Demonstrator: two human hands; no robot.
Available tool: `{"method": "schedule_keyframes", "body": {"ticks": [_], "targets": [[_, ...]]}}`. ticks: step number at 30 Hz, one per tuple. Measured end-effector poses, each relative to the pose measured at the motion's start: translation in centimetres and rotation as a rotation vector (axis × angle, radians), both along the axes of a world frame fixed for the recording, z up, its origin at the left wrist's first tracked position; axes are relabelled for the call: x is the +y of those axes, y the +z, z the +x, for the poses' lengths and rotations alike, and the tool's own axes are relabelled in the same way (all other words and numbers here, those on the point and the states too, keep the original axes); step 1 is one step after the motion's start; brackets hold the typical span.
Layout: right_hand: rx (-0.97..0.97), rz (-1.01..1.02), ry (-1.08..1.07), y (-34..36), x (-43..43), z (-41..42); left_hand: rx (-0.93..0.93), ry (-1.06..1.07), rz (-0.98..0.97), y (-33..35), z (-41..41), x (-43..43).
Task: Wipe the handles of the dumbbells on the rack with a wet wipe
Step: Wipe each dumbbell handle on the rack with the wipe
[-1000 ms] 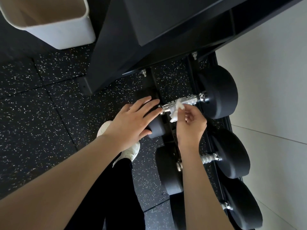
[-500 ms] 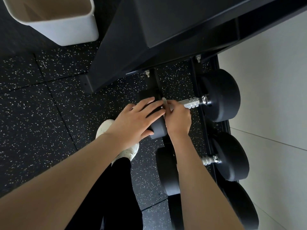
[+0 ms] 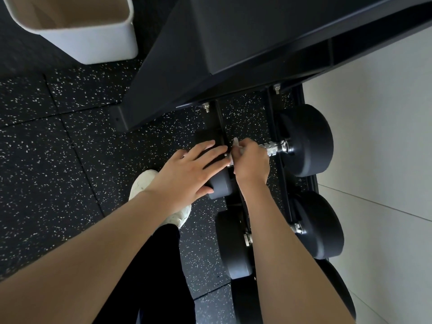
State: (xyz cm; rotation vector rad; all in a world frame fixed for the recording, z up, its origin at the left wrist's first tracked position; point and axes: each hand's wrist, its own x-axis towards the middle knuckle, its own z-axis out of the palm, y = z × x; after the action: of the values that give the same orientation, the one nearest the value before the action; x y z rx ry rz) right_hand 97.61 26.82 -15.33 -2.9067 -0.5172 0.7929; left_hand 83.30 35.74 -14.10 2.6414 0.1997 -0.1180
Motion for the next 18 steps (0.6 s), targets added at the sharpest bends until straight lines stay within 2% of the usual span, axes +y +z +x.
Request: {"method": "schedule_keyframes", "body": {"ticks": [6,9,13,18], "targets": [[-0.073,-0.146,0.001,1.4,0.2,3.5,-0.005,-0.009,0.014,0.0,0.0,0.2],[-0.185,-0.174,0.017,2.2,-0.8,5.2,-0.009,-0.011,0.009,0.1,0.0,0.2],[-0.317,-0.127,-0.004,2.2,-1.6,4.2,-0.015,-0.011,0.008,0.0,0.0,0.3],[-0.318,-0.088,-0.043,2.5,-2.6,3.2,-0.020,-0.005,-0.006,-0.1,-0.1,0.1]]}}
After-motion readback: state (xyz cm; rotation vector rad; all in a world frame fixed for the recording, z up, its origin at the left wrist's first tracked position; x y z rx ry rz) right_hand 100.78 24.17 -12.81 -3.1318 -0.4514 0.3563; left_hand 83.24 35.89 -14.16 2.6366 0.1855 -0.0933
